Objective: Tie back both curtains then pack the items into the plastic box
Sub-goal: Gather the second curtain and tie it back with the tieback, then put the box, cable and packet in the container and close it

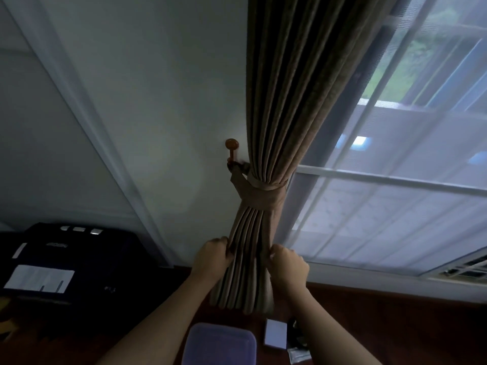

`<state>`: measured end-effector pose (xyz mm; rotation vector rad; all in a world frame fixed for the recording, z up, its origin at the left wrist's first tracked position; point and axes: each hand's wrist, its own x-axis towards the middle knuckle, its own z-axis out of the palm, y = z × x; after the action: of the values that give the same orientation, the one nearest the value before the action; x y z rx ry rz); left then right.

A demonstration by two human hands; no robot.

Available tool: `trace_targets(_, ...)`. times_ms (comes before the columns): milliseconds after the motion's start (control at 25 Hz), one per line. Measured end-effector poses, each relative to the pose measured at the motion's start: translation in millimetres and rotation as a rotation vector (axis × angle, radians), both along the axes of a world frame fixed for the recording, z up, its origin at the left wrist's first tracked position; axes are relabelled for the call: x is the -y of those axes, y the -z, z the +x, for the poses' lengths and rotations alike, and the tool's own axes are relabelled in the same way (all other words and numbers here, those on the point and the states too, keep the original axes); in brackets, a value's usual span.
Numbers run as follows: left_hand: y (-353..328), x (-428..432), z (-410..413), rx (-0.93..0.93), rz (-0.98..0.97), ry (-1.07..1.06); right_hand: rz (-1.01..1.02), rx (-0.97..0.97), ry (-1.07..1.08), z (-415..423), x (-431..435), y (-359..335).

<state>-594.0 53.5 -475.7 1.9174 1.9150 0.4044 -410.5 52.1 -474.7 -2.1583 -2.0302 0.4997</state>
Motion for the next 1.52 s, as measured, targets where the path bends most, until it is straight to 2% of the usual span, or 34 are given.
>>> trace_targets(120, -9, -11, -3, 0.106, 0.028, -0.005, -0.017, -0.108, -0.056, -4, 1, 3)
trace_targets(360, -3, -11, -4, -0.042, 0.034, 0.07, -0.029, 0.09, 0.007, -4, -11, 10)
trace_targets(480, -13, -6, -1, -0.066, 0.009, 0.076, -0.104, 0.097, -0.056, -3, -19, -2)
trace_targets(640, -19, 12, -10, -0.023, 0.003, -0.04, -0.214, 0.072, -0.108, 3, -18, 0)
trace_targets(800, 4, 56, -6, -0.1, -0.078, -0.144, -0.321, 0.078, -0.133, 10, 3, 18)
trace_targets(1160, 70, 142, 9, -0.215, -0.271, -0.148, -0.373, -0.007, -0.074, 34, 104, 71)
trace_targets(1240, 96, 155, 10, -0.235, -0.284, -0.122, -0.359, -0.009, -0.101, 38, 128, 103)
trace_targets(1360, 146, 175, 12, -0.186, -0.299, -0.197, -0.311, -0.059, -0.1, 41, 162, 159)
trace_targets(1520, 256, 195, 17, -0.164, -0.377, -0.259, -0.345, -0.129, -0.003, 43, 191, 261)
